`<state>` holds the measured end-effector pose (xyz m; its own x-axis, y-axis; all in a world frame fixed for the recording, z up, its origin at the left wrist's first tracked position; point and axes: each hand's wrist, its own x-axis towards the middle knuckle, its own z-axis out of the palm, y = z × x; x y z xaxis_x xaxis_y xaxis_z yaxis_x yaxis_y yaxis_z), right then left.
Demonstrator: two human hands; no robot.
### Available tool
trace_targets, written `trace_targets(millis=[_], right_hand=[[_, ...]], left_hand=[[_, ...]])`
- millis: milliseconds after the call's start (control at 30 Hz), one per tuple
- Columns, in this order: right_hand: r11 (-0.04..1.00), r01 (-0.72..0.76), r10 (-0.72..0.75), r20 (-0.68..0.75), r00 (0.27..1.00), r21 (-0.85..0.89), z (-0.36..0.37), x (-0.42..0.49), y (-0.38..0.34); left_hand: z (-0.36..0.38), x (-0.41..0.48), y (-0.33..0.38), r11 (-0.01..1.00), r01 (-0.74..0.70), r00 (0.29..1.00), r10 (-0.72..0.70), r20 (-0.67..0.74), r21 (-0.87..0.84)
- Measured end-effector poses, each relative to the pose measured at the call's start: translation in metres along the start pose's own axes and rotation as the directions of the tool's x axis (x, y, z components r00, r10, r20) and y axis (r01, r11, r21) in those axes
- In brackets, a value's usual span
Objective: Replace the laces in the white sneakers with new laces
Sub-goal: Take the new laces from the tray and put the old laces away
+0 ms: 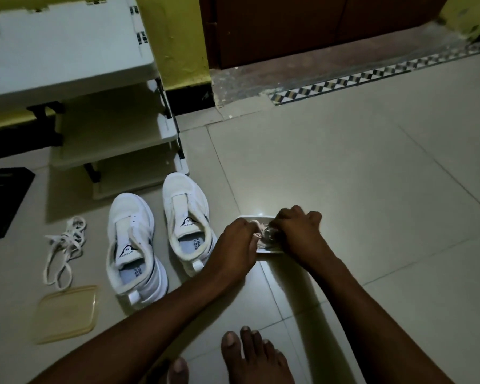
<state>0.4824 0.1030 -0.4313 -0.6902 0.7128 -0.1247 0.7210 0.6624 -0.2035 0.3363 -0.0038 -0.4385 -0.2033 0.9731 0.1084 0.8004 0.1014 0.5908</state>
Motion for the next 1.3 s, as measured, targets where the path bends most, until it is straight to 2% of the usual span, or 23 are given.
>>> trace_targets(millis=[33,100,133,200,300,400,467,533,567,633,700,800,900,1000,1300], right_hand=[[0.998,-0.007,0.011,-0.058,0.998,0.068,-0.001,-0.004,0.000],[0.943,0.045,0.038,-0.240,0.970,0.330,-0.006,-0.013,-0.010],[0.880,0.100,0.064,-0.324,0.944,0.464,-0.011,-0.017,-0.020],[0.751,0.209,0.088,-0.409,0.908,0.626,-0.021,-0.021,-0.049],[0.662,0.271,0.044,-0.398,0.916,0.699,-0.032,-0.014,-0.099],[0.627,0.351,-0.123,-0.357,0.926,0.695,-0.029,0.001,-0.141],[0.632,0.378,-0.239,-0.293,0.926,0.676,-0.021,0.009,-0.158],[0.662,0.410,-0.346,-0.230,0.910,0.627,-0.011,0.015,-0.173],[0.690,0.422,-0.383,-0.198,0.902,0.588,-0.006,0.017,-0.176],[0.736,0.457,-0.447,-0.148,0.882,0.499,0.003,0.021,-0.189],[0.781,0.453,-0.435,-0.146,0.888,0.430,0.005,0.022,-0.182],[0.821,0.433,-0.404,-0.157,0.901,0.373,0.005,0.025,-0.184],[0.826,0.425,-0.403,-0.140,0.905,0.371,0.006,0.028,-0.183],[0.830,0.435,-0.411,-0.146,0.900,0.349,0.009,0.030,-0.180],[0.827,0.448,-0.417,-0.164,0.894,0.341,0.007,0.031,-0.189]], left_hand=[[-0.010,-0.004,0.002,0.999,-0.019,0.999,0.017,-0.045,-0.042],[-0.037,-0.012,0.009,0.991,-0.050,0.992,0.035,-0.125,-0.122],[-0.051,-0.017,0.014,0.986,-0.073,0.985,0.048,-0.164,-0.151],[-0.081,-0.030,0.018,0.983,-0.102,0.963,0.059,-0.261,-0.153],[-0.116,-0.053,0.004,0.991,-0.035,0.927,-0.015,-0.375,-0.127],[-0.145,-0.087,-0.028,0.995,0.082,0.890,-0.099,-0.445,-0.058],[-0.155,-0.110,-0.055,0.981,0.183,0.869,-0.195,-0.454,-0.072],[-0.165,-0.137,-0.089,0.950,0.302,0.860,-0.308,-0.406,-0.080],[-0.168,-0.148,-0.103,0.934,0.352,0.873,-0.354,-0.336,-0.069],[-0.173,-0.175,-0.134,0.901,0.434,0.894,-0.431,-0.118,-0.006],[-0.169,-0.185,-0.151,0.895,0.433,0.898,-0.439,0.038,0.109],[-0.166,-0.203,-0.182,0.897,0.332,0.929,-0.365,0.065,0.291],[-0.159,-0.217,-0.207,0.863,0.203,0.931,-0.316,0.180,0.463],[-0.156,-0.218,-0.213,0.838,0.179,0.924,-0.323,0.204,0.515],[-0.185,-0.200,-0.198,0.798,0.254,0.861,-0.444,0.249,0.547]])
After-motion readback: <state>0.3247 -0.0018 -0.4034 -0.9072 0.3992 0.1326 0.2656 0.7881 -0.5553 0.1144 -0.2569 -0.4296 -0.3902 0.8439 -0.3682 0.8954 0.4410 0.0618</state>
